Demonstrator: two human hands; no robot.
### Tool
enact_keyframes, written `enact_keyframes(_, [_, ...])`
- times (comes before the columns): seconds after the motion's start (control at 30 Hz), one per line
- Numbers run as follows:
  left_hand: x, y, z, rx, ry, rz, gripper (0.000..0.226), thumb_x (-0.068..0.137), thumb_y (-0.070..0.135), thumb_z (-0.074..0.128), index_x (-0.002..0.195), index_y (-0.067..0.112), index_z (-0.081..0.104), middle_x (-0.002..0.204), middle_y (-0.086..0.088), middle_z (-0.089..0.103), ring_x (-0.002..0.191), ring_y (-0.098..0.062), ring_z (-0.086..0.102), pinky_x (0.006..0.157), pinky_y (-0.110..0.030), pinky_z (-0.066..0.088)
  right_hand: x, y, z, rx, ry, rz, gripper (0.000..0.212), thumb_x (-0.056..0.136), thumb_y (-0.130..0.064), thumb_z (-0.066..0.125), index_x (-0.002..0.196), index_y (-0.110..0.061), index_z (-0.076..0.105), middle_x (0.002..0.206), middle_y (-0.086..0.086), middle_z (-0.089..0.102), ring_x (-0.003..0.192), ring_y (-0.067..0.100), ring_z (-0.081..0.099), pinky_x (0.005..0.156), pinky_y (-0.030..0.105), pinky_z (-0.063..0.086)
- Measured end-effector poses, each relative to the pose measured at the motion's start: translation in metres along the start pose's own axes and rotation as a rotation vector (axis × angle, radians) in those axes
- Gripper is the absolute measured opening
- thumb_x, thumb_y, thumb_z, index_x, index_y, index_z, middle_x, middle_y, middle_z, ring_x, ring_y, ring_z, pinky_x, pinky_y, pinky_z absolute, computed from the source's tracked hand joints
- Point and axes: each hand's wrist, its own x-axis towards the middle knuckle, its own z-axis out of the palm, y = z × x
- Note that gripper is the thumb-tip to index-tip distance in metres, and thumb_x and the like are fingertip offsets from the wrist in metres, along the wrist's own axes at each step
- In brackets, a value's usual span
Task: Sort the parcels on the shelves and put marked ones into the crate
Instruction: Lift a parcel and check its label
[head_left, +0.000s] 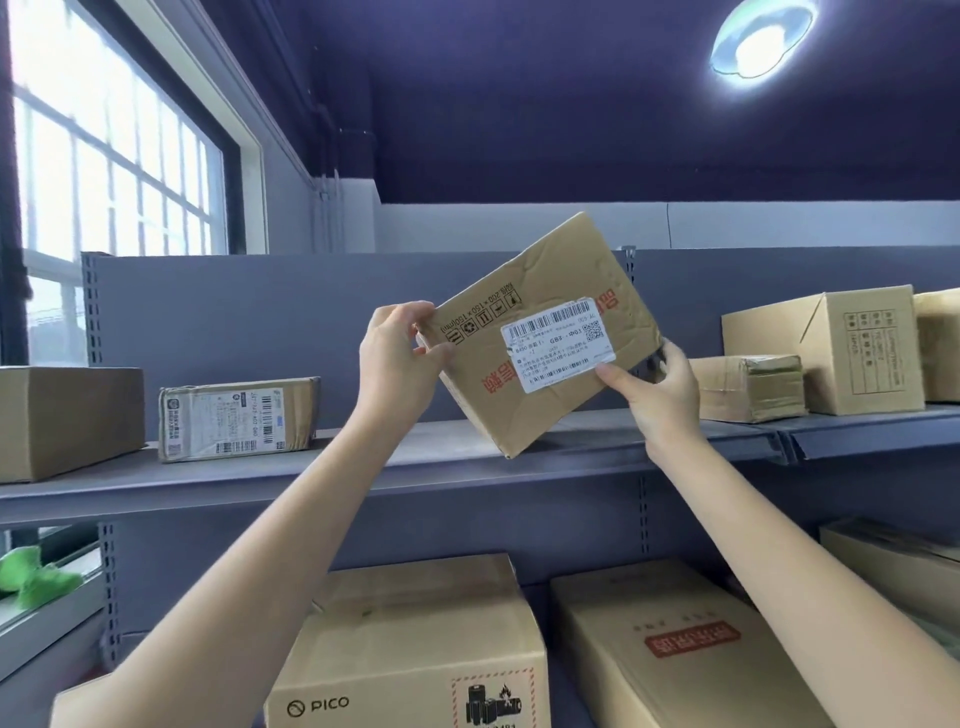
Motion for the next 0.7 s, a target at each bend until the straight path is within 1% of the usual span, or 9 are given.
enact_keyframes(0.07, [0.001,0.0,0.001,0.0,0.005,-0.004,0.041,0.081,0.004,0.065,0.12,0.013,0.056,0.121,0.001,0.049,0.102,-0.007,0.047,0.079,-0.014,0.037,0.006,-0.002,-0.006,-0.058,0.027,-0.067,0.068,0.064,-0.021,0.081,0.124,-0.015,0.049,0.123,0.002,0.059,0.114,0.017,0.054,0.1,0.041,0.044])
enact_keyframes(0.13, [0.002,-0.002,0.002,-0.002,-0.001,0.005,0.04,0.081,0.003,0.065,0.119,0.013,0.056,0.118,0.003,0.048,0.103,-0.006,0.046,0.077,-0.011,0.037,0.016,-0.006,-0.014,-0.07,0.004,-0.127,0.078,0.066,-0.019,0.08,0.133,-0.01,0.042,0.132,0.003,0.052,0.115,0.011,0.051,0.098,0.028,0.043])
enact_keyframes(0.23, [0.002,-0.005,0.001,-0.02,-0.003,0.026,0.039,0.081,0.002,0.065,0.118,0.014,0.057,0.113,0.006,0.046,0.103,-0.007,0.048,0.068,-0.001,0.041,0.032,-0.021,-0.025,-0.087,-0.176,-0.158,0.068,0.062,-0.025,0.082,0.123,-0.013,0.053,0.115,-0.007,0.057,0.1,0.003,0.057,0.077,0.009,0.047])
enact_keyframes(0.3, [0.003,-0.006,0.002,-0.032,0.008,0.024,0.043,0.081,0.002,0.065,0.12,0.016,0.055,0.115,0.007,0.045,0.105,-0.007,0.047,0.071,-0.001,0.043,0.036,-0.03,-0.027,-0.155,-0.328,-0.124,0.048,0.055,-0.031,0.081,0.1,-0.025,0.063,0.1,-0.01,0.067,0.085,-0.001,0.064,0.069,0.009,0.05])
enact_keyframes(0.37, [0.0,-0.013,0.006,-0.087,-0.004,-0.043,0.054,0.081,0.006,0.065,0.13,0.019,0.045,0.125,0.008,0.045,0.11,-0.007,0.048,0.081,-0.015,0.046,0.036,-0.028,-0.027,-0.203,-0.351,-0.112,0.035,0.061,-0.018,0.081,0.089,-0.029,0.064,0.089,-0.013,0.068,0.074,-0.007,0.065,0.063,0.006,0.048])
enact_keyframes(0.43, [-0.006,-0.022,0.013,-0.191,-0.066,-0.179,0.054,0.081,0.013,0.067,0.127,0.023,0.04,0.131,0.006,0.049,0.111,-0.012,0.052,0.088,-0.03,0.047,0.032,-0.018,-0.024,-0.194,-0.316,-0.108,0.031,0.068,-0.009,0.078,0.087,-0.03,0.064,0.088,-0.011,0.069,0.073,-0.007,0.065,0.063,0.006,0.048])
enact_keyframes(0.5, [-0.014,-0.03,0.02,-0.243,-0.127,-0.256,0.043,0.081,0.018,0.068,0.114,0.028,0.042,0.117,0.007,0.059,0.103,-0.012,0.057,0.085,-0.03,0.045,0.023,-0.009,-0.02,-0.163,-0.31,-0.052,0.033,0.071,-0.007,0.075,0.098,-0.022,0.065,0.096,-0.004,0.07,0.08,-0.003,0.066,0.07,0.011,0.052])
enact_keyframes(0.57, [-0.016,-0.035,0.02,-0.263,-0.113,-0.256,0.044,0.081,0.018,0.067,0.117,0.029,0.044,0.107,0.012,0.06,0.097,-0.008,0.057,0.082,-0.028,0.044,0.012,0.0,-0.014,-0.176,-0.33,-0.006,0.049,0.07,-0.006,0.076,0.116,-0.012,0.059,0.107,0.001,0.068,0.092,0.008,0.066,0.082,0.024,0.054])
enact_keyframes(0.7, [-0.007,-0.039,0.002,-0.245,-0.04,-0.23,0.045,0.083,0.01,0.063,0.122,0.025,0.046,0.111,0.007,0.059,0.109,-0.018,0.057,0.092,-0.041,0.047,-0.004,0.008,0.0,-0.242,-0.411,0.012,0.07,0.069,-0.012,0.079,0.131,-0.018,0.047,0.099,-0.002,0.071,0.089,0.011,0.067,0.085,0.032,0.053])
